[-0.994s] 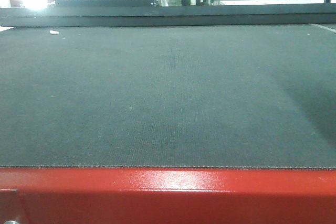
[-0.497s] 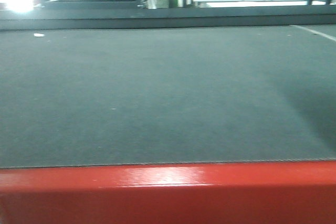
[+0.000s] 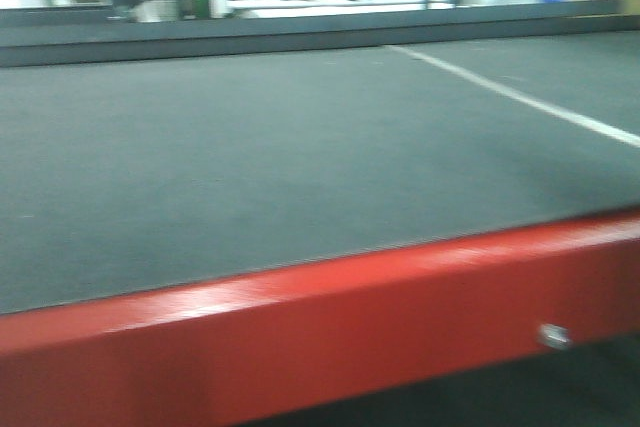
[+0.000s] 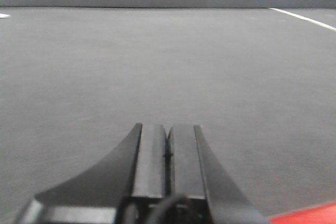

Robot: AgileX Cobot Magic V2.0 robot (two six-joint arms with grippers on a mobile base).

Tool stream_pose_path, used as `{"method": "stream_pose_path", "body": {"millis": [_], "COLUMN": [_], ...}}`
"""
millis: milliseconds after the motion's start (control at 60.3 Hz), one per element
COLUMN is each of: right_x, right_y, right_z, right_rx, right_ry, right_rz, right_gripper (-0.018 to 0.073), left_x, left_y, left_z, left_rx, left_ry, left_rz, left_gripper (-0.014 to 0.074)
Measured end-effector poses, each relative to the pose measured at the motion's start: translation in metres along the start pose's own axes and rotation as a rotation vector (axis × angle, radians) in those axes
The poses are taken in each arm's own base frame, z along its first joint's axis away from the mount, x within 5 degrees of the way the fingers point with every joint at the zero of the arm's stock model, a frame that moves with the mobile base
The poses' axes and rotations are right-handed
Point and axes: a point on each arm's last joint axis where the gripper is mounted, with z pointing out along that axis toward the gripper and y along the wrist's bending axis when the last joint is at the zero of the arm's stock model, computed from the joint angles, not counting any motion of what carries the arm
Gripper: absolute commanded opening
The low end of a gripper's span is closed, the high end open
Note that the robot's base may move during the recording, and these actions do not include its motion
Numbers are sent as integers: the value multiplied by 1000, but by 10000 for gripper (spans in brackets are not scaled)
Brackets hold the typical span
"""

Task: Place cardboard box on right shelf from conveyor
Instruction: 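Drive away from the conveyor past the black chair, holding the box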

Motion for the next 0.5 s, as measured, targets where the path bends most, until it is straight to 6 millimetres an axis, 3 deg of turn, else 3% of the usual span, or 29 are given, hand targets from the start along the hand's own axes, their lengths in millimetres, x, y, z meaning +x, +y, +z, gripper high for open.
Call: {"method": "stream_pose_path", "body": {"millis": [497], "right_x": [0], "right_y": [0], "right_z": [0], "right_rx": [0], "right_ry": [0], "right_rz": [0], "right_gripper": [60], "left_x": [0], "left_y": [0], "left_z": [0], "left_rx": [0], "left_ry": [0], "left_rz": [0], "left_gripper": [-116]}}
